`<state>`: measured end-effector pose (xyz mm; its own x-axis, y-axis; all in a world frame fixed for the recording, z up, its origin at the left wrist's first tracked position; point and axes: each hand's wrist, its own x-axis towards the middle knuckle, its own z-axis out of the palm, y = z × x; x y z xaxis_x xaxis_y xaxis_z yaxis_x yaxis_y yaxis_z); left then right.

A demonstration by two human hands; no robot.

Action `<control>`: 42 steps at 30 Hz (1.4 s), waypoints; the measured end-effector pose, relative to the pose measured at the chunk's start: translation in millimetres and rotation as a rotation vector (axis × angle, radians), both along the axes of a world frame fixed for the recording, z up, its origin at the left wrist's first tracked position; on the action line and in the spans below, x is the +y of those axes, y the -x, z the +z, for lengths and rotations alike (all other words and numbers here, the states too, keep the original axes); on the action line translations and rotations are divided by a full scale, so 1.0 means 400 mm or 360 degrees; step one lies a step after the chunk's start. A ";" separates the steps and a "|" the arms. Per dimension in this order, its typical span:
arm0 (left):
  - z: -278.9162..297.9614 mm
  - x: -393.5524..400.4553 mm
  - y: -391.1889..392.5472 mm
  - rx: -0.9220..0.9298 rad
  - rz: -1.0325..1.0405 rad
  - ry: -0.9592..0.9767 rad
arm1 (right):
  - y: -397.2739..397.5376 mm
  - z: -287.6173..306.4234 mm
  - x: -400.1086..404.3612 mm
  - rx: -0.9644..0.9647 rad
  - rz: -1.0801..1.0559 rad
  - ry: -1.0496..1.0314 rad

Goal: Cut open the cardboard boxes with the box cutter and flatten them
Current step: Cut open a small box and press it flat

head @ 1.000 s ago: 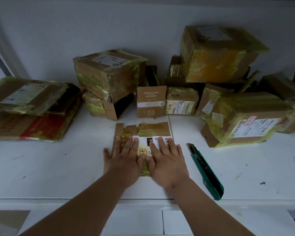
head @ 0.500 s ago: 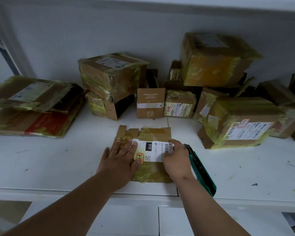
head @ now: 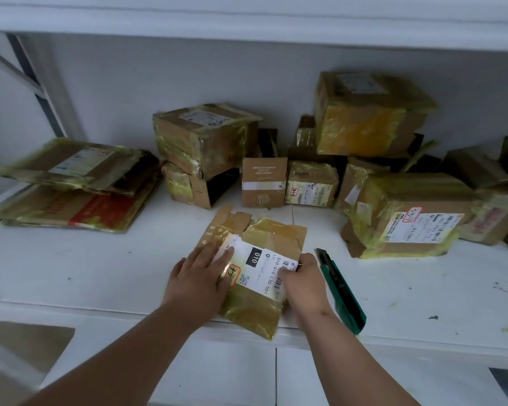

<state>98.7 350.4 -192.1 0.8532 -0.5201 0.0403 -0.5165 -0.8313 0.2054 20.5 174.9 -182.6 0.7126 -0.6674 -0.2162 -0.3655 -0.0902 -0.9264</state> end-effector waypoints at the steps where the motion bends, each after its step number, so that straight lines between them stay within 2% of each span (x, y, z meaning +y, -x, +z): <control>1: 0.007 0.005 0.004 -0.0004 0.0048 0.0023 | 0.004 0.004 0.010 -0.0056 0.0012 -0.0019; 6: 0.024 0.059 0.023 -0.0050 0.0307 0.0223 | 0.000 0.023 0.059 -0.0264 0.0119 -0.0138; 10: 0.050 0.125 0.023 -0.0007 0.0764 0.0570 | -0.031 0.043 0.118 -0.0407 0.0219 -0.0261; 13: 0.077 0.183 0.002 0.0155 0.0995 0.1014 | -0.065 0.050 0.171 -0.0490 0.0281 -0.0445; 15: 0.096 0.217 -0.016 0.0375 0.1010 0.1453 | -0.092 0.051 0.204 -0.0521 0.0324 -0.0535; 17: 0.114 0.250 -0.030 0.0493 0.1045 0.1695 | -0.122 0.048 0.235 -0.0525 0.0364 -0.0577; 21: 0.135 0.308 -0.062 0.0276 0.1124 0.1581 | -0.184 0.058 0.298 -0.0569 0.0468 -0.0652; 25: 0.161 0.357 -0.120 0.0364 0.1277 0.1759 | -0.253 0.080 0.353 -0.0643 0.0503 -0.0796; 28: 0.181 0.384 -0.170 0.0671 0.1145 0.2013 | -0.318 0.098 0.389 -0.0696 0.0506 -0.0906; 33: 0.233 0.455 -0.289 0.0509 0.0833 0.2124 | -0.433 0.148 0.464 -0.0709 0.0479 -0.0893; 38: 0.315 0.543 -0.433 0.0201 0.0803 0.1794 | -0.540 0.212 0.525 -0.0789 0.0366 -0.0908; 42: 0.341 0.599 -0.530 0.0000 0.0724 0.1644 | -0.606 0.233 0.572 -0.0815 0.0282 -0.0580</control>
